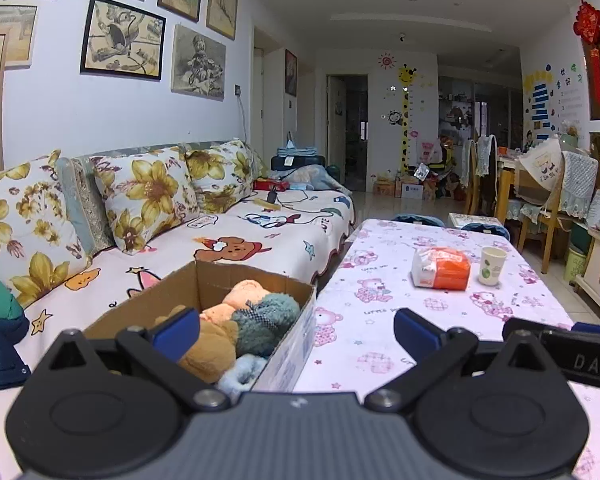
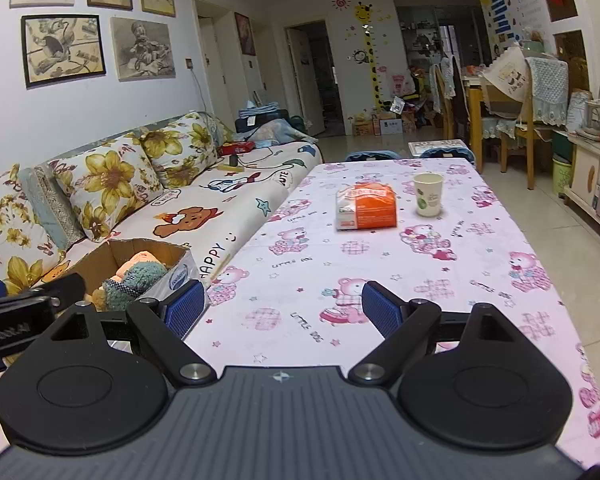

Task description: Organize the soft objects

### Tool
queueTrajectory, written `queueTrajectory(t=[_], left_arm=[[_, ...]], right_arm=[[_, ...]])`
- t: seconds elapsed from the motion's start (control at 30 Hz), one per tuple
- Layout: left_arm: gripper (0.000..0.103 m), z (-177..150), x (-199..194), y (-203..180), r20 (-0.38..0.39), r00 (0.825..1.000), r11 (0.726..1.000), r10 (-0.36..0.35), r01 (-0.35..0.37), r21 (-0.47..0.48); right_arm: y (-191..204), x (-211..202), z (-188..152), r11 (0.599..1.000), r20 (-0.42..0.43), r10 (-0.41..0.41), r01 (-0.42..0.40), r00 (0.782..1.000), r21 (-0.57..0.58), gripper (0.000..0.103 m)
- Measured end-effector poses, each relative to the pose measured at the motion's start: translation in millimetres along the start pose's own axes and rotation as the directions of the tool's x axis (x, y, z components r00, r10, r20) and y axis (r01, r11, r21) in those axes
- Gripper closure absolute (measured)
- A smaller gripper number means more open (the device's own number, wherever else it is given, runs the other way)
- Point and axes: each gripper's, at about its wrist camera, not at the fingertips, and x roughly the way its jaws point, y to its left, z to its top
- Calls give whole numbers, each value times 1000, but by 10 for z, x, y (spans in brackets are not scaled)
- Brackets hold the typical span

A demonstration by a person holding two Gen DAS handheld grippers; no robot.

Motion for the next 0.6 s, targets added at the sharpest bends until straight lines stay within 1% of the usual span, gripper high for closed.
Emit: queueTrajectory(t=[0.2,0.33,0.6], left_arm=[[1,40,-292,34,27,1000,1000,2,-2,14],[1,4,-408,101,16,1000,999,19,-20,35],[1,-71,-622,334,19,997,997,72,-72,-3]], right_arm=[[99,-148,-84,1000,-2,28,-28,1000,-8,0],[147,-250,-115,998,3,58,-58,998,-15,0],[278,-426,-199,993,-4,98,-98,995,-62,0]])
